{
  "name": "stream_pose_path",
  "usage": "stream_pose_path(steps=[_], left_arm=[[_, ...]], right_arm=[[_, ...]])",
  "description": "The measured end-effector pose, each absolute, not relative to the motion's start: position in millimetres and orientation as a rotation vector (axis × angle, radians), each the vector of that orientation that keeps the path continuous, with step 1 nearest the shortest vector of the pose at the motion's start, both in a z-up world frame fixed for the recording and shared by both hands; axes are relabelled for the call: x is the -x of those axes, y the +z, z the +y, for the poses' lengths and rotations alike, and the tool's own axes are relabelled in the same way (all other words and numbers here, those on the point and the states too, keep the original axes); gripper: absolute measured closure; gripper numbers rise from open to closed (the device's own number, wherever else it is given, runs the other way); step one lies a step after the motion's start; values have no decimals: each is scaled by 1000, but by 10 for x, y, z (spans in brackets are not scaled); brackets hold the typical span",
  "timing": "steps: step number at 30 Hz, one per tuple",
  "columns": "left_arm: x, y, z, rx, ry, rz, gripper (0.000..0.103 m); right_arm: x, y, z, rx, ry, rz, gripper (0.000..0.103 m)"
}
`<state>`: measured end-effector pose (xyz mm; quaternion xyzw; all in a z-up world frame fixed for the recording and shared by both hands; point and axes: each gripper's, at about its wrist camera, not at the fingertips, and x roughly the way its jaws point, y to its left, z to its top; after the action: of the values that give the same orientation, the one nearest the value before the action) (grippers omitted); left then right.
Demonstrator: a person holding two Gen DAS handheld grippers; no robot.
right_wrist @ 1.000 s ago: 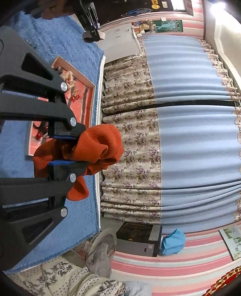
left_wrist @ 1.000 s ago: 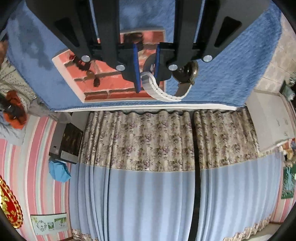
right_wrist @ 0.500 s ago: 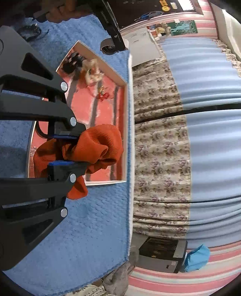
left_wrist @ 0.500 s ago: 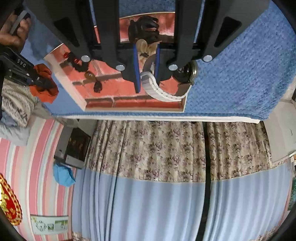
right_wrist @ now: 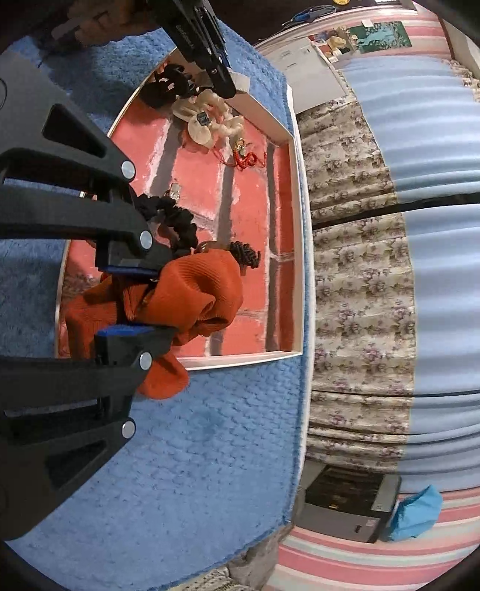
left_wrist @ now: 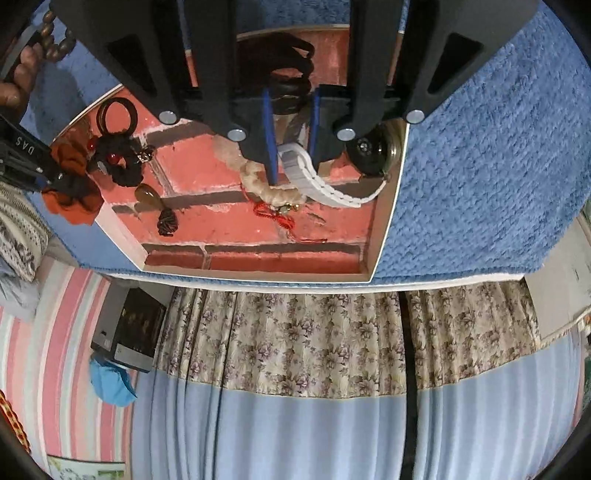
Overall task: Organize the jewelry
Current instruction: 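Carry the watch and orange scrunchie over the tray with both tools, then lower both items into the tray and open both tools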
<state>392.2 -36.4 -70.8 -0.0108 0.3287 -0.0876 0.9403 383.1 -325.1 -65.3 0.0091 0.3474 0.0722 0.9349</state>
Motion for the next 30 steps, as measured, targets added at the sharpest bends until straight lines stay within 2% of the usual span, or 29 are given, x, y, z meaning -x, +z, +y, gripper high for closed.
stream_pose_path(steps=[9, 11, 15, 19, 23, 26, 30], left_arm=[[-3946, -844, -381, -4, -177, 714, 85], [-3957, -863, -354, 7, -181, 719, 85], [-3931, -860, -337, 11, -169, 706, 72], [-3889, -830, -370, -10, -170, 691, 72], [-3861, -809, -417, -20, -173, 687, 72], [-3848, -801, -423, -20, -167, 679, 57], [-3830, -778, -477, -28, -163, 669, 56]], right_arm=[[-3864, -695, -3185, 24, 109, 733, 81], [-3865, -698, -3182, 22, 107, 733, 77], [-3883, -701, -3203, 26, 96, 730, 67], [-3890, -713, -3191, 40, 87, 733, 64], [-3883, -709, -3185, 41, 93, 729, 53], [-3865, -698, -3171, 50, 87, 720, 49], [-3840, -676, -3143, 62, 90, 705, 45]])
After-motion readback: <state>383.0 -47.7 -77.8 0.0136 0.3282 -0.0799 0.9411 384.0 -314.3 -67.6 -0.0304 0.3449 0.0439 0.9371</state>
